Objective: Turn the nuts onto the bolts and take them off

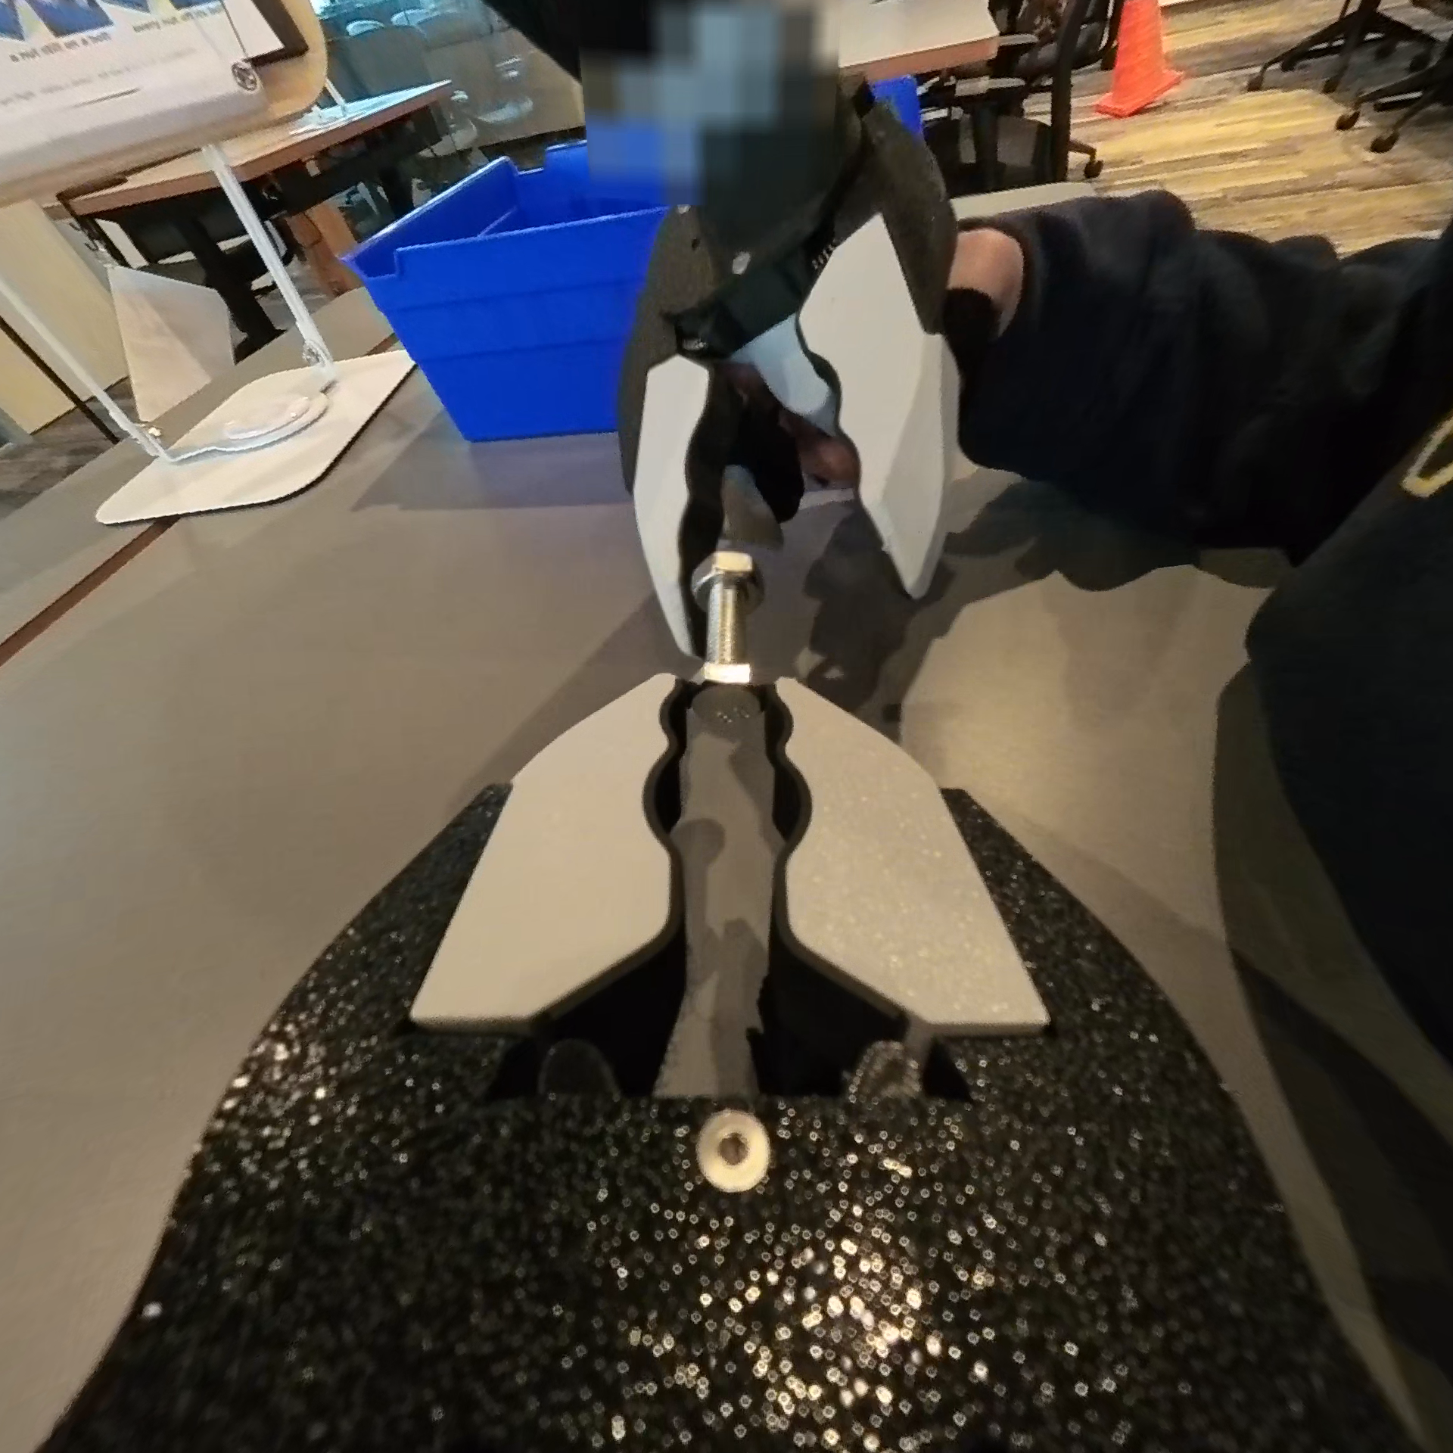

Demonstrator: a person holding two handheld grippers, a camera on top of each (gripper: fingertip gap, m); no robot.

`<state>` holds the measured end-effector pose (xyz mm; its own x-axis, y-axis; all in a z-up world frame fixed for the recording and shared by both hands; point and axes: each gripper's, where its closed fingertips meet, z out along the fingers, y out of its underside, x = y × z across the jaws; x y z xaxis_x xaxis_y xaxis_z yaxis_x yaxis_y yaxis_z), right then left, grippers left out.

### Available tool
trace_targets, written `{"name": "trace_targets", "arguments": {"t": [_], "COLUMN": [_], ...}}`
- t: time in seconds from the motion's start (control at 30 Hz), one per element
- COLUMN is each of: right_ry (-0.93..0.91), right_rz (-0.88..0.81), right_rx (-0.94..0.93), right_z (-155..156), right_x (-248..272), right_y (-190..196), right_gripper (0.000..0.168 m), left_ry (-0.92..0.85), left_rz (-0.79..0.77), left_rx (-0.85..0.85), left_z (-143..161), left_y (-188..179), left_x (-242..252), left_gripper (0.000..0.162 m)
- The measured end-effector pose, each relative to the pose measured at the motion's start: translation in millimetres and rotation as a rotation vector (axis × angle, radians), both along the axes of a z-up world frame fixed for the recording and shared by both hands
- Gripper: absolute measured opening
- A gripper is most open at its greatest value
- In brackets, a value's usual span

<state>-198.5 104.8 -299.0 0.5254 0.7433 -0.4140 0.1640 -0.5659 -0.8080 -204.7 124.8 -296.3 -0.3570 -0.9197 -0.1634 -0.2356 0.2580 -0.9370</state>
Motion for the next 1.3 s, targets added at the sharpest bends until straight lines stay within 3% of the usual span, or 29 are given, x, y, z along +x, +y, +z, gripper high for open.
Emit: {"name": "trace_targets", "arguments": {"t": [0.27, 0.47, 0.73, 0.9, 1.03, 1.3], "right_ry": [0.077, 0.065, 0.065, 0.097, 0.103, 0.187], "right_rz": [0.079, 0.151, 0.078, 0.123, 0.059, 0.09], "right_rx": [0.213, 0.064, 0.022, -0.029, -0.072, 0.267], "right_z": [34, 17, 12, 11, 5, 53], "right_x": [-13, -15, -6, -10, -6, -11], "right_y": [-9, -21, -13, -20, -11, -13], "right_gripper": [0.055, 0.044, 0.045, 0.041, 0.05, 0.053], "left_ry": [0.012, -0.001, -0.029, -0.077, -0.113, -0.112], "left_rz": [0.001, 0.02, 0.016, 0.023, -0.053, -0.075], "left_rx": [0.004, -0.004, -0.032, -0.047, -0.103, -0.125], "left_z": [-2, 0, 5, 13, 20, 21], "left_y": [0, 4, 5, 6, -3, -6], "left_x": [1, 1, -1, -2, -5, -6], "left_gripper": [0.018, 0.018, 0.018, 0.018, 0.018, 0.018]}}
